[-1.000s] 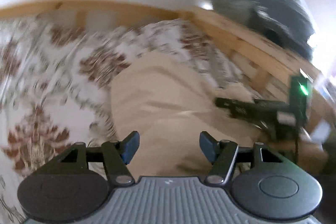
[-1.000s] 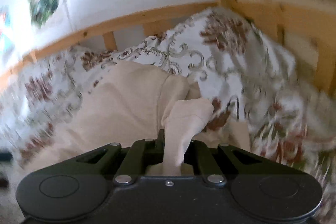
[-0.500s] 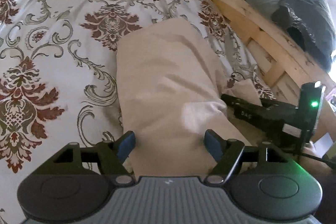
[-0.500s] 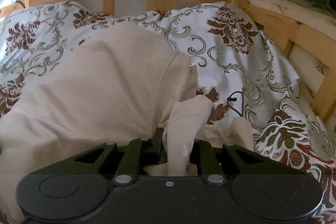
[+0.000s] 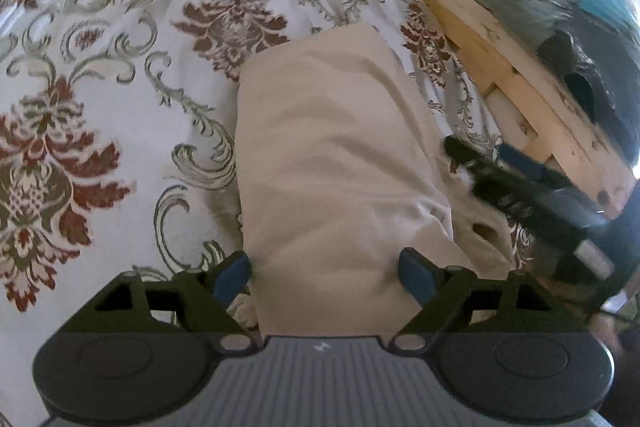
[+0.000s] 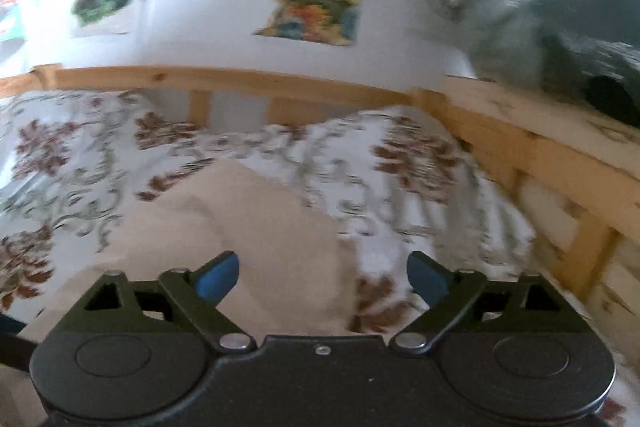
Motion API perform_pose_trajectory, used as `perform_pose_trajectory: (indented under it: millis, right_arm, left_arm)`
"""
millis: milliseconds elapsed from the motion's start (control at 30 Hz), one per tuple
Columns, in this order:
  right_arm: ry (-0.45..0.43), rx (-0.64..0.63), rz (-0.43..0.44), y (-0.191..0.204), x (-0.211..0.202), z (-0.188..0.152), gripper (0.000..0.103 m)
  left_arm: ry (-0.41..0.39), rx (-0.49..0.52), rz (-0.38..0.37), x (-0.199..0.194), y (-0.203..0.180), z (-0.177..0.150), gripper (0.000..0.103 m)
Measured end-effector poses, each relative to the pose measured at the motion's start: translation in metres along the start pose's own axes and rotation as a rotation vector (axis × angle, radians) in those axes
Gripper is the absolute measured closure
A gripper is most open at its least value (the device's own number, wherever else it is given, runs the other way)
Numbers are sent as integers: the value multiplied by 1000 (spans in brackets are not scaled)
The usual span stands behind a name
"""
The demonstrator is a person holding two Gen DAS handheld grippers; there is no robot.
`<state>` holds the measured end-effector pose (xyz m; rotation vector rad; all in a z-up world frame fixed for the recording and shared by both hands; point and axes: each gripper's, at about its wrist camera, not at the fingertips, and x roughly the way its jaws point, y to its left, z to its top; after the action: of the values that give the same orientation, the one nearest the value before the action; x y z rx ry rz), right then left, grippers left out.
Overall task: Fold large clothes
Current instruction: 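Straighten the folded jacket bundle with both grippers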
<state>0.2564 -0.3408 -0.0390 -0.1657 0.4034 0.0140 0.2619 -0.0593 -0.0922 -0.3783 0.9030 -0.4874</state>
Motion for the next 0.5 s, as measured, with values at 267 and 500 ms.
perform_pose_trajectory:
  millis: [267,500]
  right_arm:
    - [137,-26,48,5,56,-12,15]
    - [251,89,43,-12,79,-30,16]
  left_arm:
    - [0,6,-1,9,1,-2,17]
    - [-22,-24,-38,15,10,-5,14]
